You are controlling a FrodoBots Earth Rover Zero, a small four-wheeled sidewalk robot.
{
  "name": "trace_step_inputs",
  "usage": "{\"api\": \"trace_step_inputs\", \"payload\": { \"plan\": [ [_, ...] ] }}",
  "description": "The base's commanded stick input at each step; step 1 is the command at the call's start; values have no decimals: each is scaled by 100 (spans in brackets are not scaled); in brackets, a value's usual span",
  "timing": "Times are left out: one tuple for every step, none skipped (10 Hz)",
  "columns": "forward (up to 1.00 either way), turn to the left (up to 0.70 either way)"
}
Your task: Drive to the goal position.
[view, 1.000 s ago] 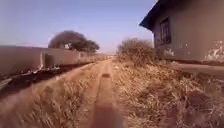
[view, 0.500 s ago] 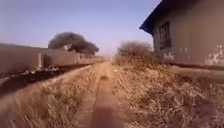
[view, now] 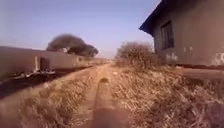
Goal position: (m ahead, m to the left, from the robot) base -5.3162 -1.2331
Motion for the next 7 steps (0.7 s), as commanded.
{"api": "trace_step_inputs", "payload": {
  "plan": [
    [70,0],
    [70,0],
    [70,0],
    [70,0],
    [70,11],
    [70,29],
    [70,26]
  ]
}}
